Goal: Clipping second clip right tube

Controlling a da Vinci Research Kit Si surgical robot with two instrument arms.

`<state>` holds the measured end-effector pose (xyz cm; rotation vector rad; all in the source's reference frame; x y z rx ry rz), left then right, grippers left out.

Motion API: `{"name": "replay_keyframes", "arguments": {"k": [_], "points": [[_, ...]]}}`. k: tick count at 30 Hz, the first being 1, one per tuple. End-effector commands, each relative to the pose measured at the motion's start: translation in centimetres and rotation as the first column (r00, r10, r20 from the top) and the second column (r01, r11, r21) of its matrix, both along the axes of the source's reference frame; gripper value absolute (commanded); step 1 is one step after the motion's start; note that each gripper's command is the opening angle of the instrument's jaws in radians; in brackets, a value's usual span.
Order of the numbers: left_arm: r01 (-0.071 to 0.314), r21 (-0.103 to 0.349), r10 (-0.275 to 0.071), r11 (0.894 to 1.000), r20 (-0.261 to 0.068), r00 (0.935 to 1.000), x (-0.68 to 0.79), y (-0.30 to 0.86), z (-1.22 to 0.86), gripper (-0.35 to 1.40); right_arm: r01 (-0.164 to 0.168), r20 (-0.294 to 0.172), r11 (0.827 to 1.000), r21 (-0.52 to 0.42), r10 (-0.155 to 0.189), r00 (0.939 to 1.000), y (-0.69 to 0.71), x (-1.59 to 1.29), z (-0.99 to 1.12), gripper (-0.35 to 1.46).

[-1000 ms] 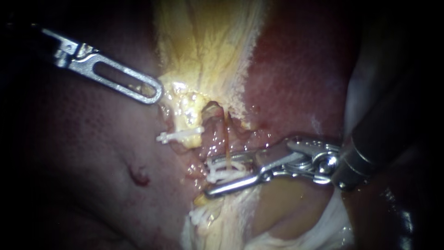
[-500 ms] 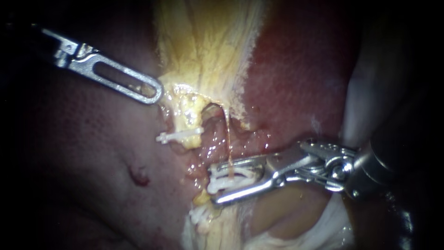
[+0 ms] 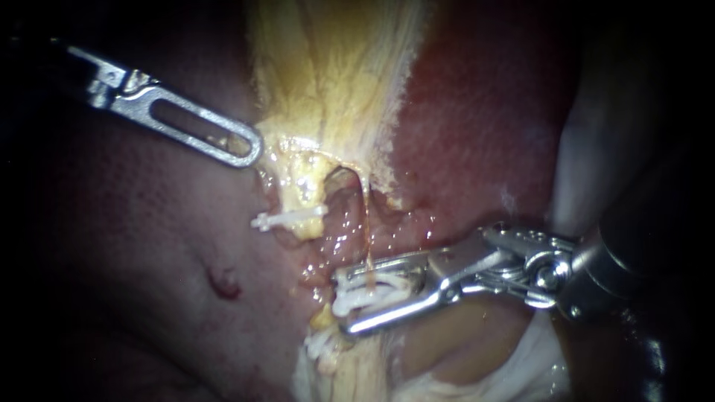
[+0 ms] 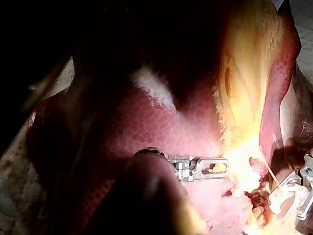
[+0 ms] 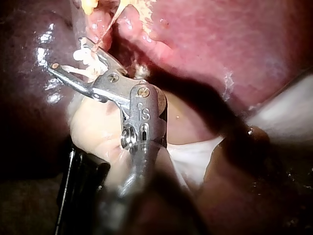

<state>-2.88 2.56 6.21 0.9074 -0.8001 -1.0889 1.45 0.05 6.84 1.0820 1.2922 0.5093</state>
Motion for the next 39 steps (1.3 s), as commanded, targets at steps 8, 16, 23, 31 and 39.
{"name": "replay_keyframes", "arguments": {"k": [8,16,23,31,39], "points": [[0.000,0.000,0.000,1.000,0.000,1.0000,0.00,0.00,0.00,-0.35,-0.003,0.007,1.000,0.011,0.003,1.0000,0.06,-0.02,0.08,0.19],[0.000,0.000,0.000,1.000,0.000,1.0000,0.00,0.00,0.00,-0.35,-0.008,0.017,1.000,0.008,0.008,0.9998,0.09,-0.03,0.13,-0.10],[0.000,0.000,0.000,1.000,0.000,1.0000,0.00,0.00,0.00,-0.35,-0.011,0.024,1.000,0.012,0.011,0.9997,0.10,-0.04,0.15,-0.35],[0.000,0.000,0.000,1.000,0.000,1.0000,0.00,0.00,0.00,-0.35,0.026,0.032,0.999,0.048,-0.027,0.9991,0.06,-0.02,0.19,-0.35],[0.000,0.000,0.000,1.000,0.000,1.0000,0.00,0.00,0.00,-0.35,0.039,0.034,0.998,0.044,-0.041,0.9986,0.06,-0.02,0.23,-0.35]]}}
